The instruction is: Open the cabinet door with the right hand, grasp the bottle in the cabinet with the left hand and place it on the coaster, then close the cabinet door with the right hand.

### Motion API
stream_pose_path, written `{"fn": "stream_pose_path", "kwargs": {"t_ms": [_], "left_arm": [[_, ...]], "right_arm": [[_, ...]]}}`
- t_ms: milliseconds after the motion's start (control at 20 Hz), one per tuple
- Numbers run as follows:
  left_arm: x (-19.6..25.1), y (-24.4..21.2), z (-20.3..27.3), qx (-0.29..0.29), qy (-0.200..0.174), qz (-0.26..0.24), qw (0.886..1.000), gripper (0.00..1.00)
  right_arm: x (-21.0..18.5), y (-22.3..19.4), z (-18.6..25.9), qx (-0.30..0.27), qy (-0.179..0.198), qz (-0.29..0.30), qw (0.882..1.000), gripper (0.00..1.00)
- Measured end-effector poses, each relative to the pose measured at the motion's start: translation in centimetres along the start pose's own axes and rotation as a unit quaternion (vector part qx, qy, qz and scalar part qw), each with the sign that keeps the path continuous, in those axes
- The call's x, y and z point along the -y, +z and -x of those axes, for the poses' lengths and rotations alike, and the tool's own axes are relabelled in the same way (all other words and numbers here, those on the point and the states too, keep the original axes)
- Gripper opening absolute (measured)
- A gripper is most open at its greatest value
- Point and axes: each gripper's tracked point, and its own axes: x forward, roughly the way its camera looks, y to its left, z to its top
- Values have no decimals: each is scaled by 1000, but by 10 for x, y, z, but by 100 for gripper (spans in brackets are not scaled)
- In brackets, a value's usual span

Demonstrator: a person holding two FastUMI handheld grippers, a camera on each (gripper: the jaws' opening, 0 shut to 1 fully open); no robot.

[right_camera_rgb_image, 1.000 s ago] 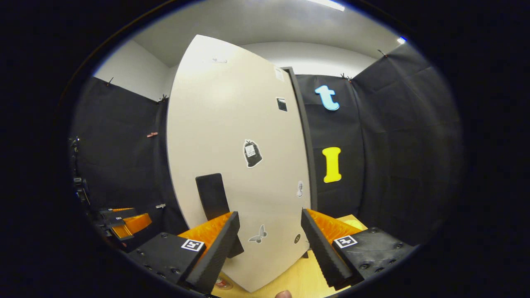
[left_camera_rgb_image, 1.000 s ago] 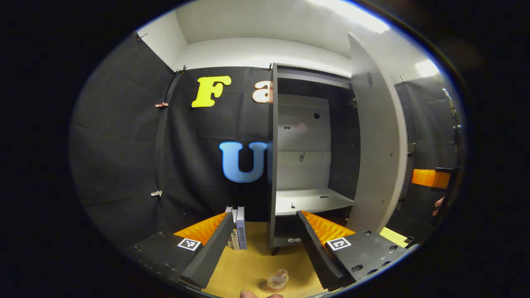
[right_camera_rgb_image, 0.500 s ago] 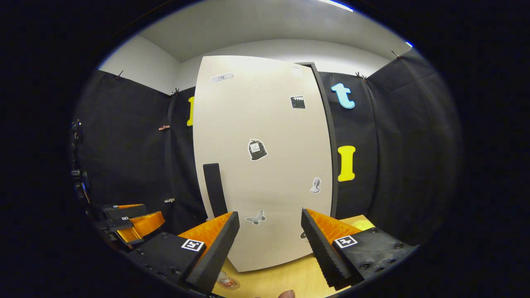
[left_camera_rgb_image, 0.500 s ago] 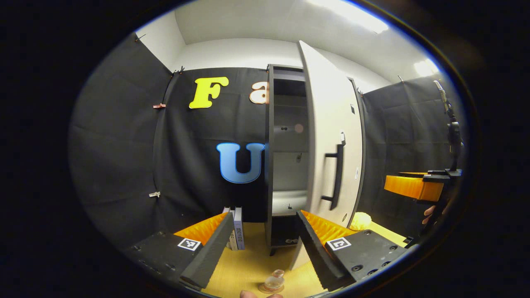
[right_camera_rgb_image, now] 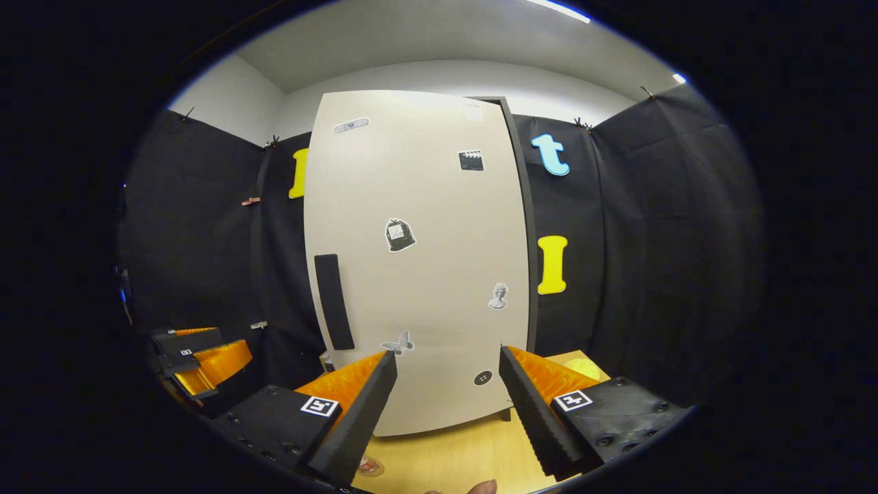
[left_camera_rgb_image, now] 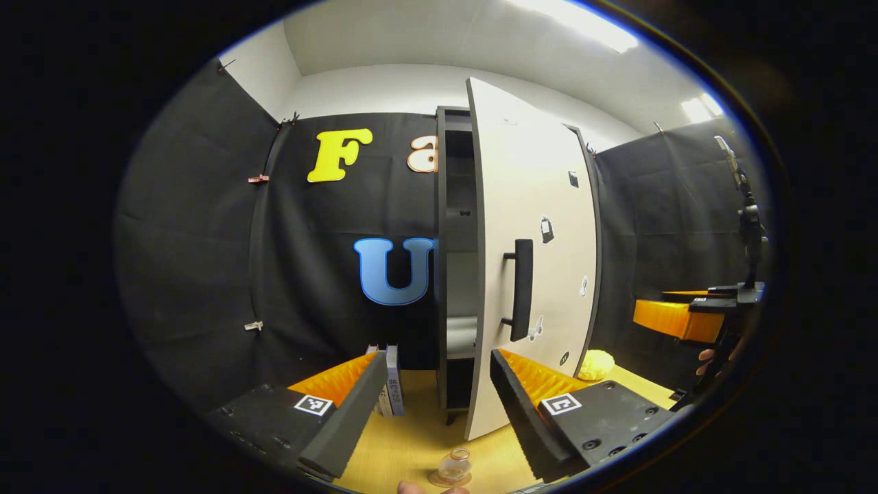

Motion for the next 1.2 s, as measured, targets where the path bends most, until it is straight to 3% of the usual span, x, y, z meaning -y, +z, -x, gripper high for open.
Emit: {"fn": "stream_pose_path", "kwargs": {"t_ms": [450, 1200], "left_arm": [[2, 5, 0, 7, 3, 0, 1000, 95], [5, 3, 5, 3, 0, 2, 1000, 94]], "right_arm": [[14, -8, 7, 9, -34, 44, 998, 98], [17, -10, 26, 11, -29, 35, 999, 98]]}}
